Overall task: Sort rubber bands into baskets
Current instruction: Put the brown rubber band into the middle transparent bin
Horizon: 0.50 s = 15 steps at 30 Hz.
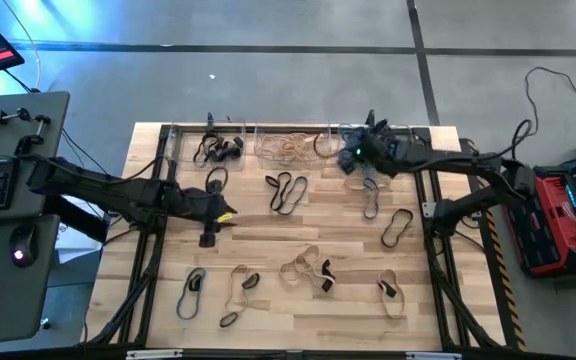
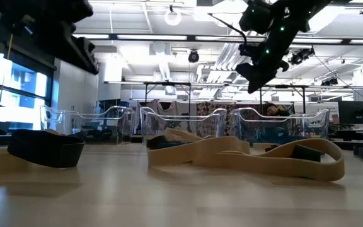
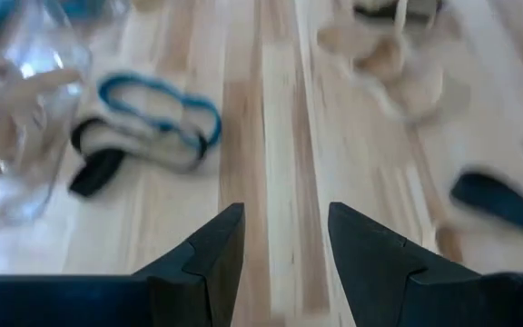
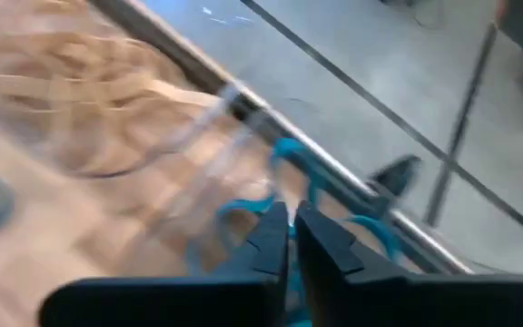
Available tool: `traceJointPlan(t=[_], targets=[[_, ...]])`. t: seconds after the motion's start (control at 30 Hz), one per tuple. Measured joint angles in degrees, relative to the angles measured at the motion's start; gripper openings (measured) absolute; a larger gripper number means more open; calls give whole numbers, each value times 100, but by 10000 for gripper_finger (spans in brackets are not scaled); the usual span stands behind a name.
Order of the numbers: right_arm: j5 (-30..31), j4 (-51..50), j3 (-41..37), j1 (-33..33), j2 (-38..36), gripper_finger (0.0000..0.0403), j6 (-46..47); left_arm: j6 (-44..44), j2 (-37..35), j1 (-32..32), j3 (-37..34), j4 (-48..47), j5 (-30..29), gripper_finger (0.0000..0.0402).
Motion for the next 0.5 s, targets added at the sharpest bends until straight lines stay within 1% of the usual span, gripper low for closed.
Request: traceJointPlan(t=[0.03,0.13,0.2,0.37,0.43,0.5], targets=[[15,181,-94,175,0,9,7,4,19,-21,27,-197,-8,154],[-27,530,-316,705,0,22,252,6,100,-101,102,-684,-18,154],[-16,698,-419,1071,0,24,424,7,204,-151,114,-933,-16,154],[197,1226,-588,1907,0,9,647,17,706,-207,108,-1098,-24,154],[238,1420,-624,2176,0,3,649,20,973,-207,108,-1116,-180,154],[382,1600,-628,2418,0,1,603,20,1243,-207,108,-1172,-467,154]])
